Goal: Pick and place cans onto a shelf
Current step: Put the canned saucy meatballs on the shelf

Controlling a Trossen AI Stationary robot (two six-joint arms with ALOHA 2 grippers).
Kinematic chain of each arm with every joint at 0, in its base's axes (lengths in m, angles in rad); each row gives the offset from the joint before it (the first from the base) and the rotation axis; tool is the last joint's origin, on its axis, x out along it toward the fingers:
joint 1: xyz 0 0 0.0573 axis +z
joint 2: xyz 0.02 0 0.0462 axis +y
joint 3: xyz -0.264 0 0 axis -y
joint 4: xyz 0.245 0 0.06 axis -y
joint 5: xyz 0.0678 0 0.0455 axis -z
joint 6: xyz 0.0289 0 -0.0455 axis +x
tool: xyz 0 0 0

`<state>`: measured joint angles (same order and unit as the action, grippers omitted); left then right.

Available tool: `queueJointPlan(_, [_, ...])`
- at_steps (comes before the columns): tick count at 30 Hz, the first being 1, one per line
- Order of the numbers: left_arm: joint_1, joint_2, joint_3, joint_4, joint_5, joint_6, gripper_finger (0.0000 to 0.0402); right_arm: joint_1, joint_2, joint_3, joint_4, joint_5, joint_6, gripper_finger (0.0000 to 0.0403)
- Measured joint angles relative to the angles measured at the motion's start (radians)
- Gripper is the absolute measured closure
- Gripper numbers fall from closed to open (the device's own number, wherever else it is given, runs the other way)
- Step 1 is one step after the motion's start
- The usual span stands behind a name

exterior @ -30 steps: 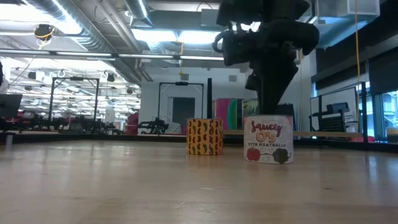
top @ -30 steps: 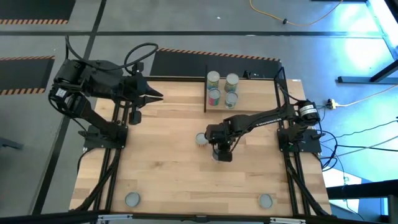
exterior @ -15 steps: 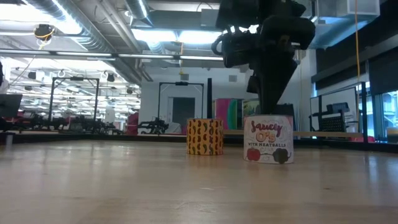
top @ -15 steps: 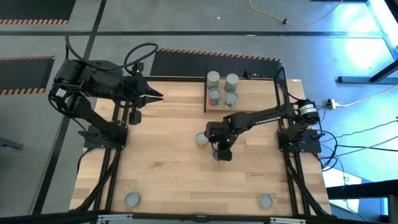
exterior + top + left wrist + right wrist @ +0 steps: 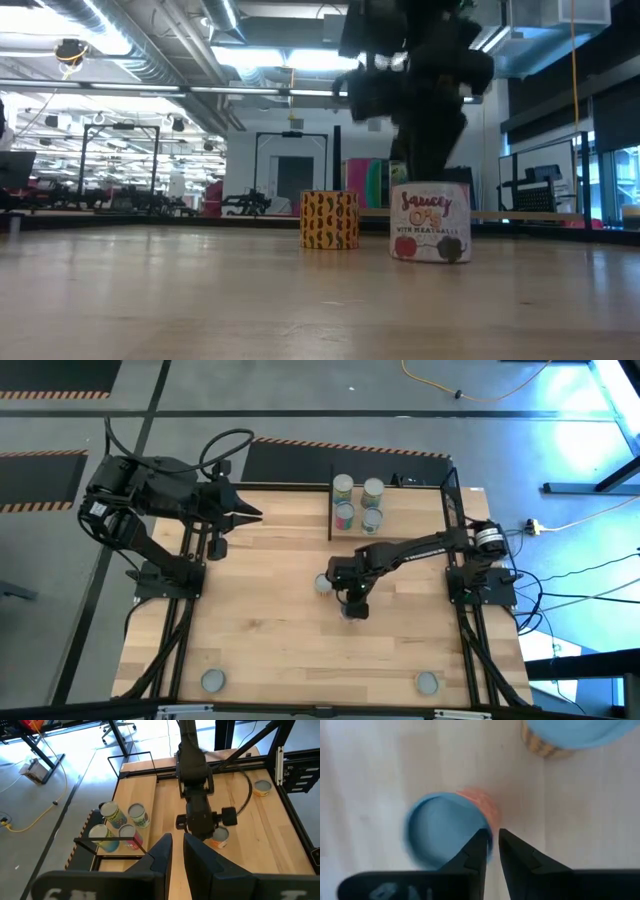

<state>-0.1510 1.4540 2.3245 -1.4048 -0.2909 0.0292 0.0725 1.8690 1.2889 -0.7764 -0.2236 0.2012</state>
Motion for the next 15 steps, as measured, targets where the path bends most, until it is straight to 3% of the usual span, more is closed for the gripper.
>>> queueJointPlan(10, [0.000, 0.000, 0.000, 0.001, 0.000, 0.000, 0.0361, 0.001, 0.024, 0.000, 0.018, -0.041, -0.027, 0.0348])
queueJointPlan(15, [0.000, 0.000, 0.000, 0.001, 0.000, 0.000, 0.0363, 0.001, 0.025, 0.000, 0.013, -0.017, -0.013, 0.0389])
